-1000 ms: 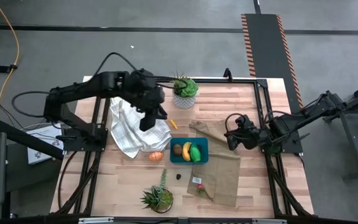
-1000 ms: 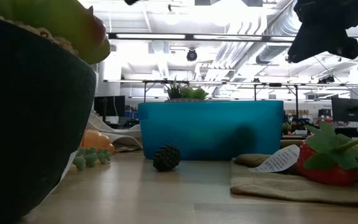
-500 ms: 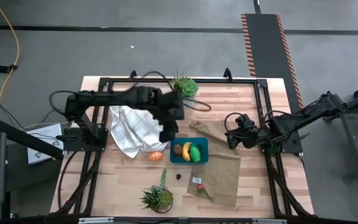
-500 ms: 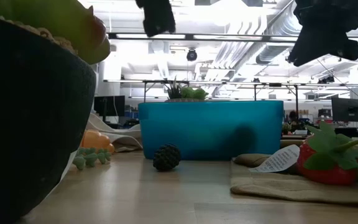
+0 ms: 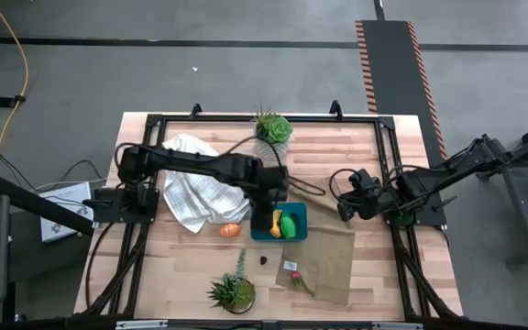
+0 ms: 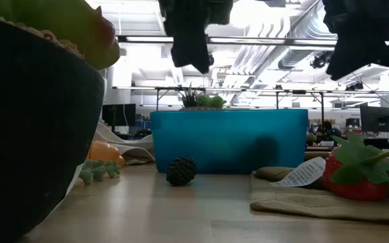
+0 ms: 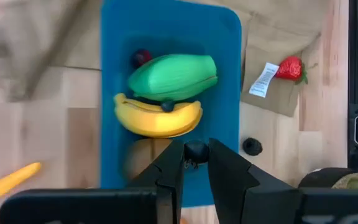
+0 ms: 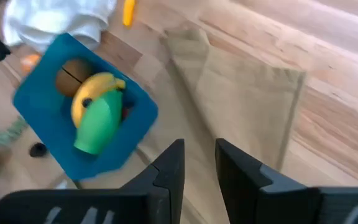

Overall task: Pick and placing Produce into tupperware
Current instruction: Put the blueberry into the blue bin

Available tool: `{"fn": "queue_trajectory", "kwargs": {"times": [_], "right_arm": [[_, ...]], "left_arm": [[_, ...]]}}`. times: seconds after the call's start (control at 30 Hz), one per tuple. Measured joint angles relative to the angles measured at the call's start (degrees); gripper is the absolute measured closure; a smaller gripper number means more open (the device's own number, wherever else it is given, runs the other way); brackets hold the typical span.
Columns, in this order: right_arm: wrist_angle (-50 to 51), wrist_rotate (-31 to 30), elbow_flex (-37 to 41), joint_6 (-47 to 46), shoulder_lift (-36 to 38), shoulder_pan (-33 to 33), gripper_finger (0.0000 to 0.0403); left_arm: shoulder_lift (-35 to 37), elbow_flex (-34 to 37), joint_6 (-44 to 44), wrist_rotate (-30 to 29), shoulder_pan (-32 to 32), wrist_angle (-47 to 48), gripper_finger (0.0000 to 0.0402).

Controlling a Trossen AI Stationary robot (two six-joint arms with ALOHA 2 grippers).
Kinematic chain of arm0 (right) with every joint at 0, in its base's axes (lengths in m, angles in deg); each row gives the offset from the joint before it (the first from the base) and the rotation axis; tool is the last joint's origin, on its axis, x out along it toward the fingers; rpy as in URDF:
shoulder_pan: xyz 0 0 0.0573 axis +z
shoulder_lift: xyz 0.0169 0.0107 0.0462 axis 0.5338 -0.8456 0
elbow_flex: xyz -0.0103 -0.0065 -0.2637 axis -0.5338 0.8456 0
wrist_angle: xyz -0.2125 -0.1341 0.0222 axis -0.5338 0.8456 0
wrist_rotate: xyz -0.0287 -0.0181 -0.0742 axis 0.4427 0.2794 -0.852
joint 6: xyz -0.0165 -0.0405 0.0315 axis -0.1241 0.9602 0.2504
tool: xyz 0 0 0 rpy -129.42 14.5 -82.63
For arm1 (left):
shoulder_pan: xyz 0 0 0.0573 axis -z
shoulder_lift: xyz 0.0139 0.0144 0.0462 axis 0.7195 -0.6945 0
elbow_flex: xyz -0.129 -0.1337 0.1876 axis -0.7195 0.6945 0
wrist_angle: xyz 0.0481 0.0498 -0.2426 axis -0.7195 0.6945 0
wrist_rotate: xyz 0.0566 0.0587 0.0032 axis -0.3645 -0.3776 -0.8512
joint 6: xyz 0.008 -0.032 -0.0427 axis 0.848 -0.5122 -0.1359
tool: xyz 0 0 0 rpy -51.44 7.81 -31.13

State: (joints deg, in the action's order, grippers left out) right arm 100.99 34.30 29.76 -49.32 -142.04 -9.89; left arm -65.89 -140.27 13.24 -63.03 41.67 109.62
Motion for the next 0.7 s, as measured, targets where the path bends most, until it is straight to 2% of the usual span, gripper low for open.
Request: {"fn": "queue_trajectory", "kwargs": {"times": [0.33,0.5,0.7], "right_arm": [[2.9,2.7,0.0,1.7,0.0,0.1,0.0322],[3.3,3.3,0.0,2.6,0.0,0.1,0.0322],[3.6,3.7,0.0,3.2,0.0,0.1,0.0322]], "left_arm": [[-5.2,0.0,-2.1,-1.1,1.9,-2.5,0.0350],[-5.7,-0.1,-2.4,-3.6,1.7,-3.0,0.0350],[-5.9,0.0,-3.3,-3.7,1.7,-2.5,0.0350]]}}
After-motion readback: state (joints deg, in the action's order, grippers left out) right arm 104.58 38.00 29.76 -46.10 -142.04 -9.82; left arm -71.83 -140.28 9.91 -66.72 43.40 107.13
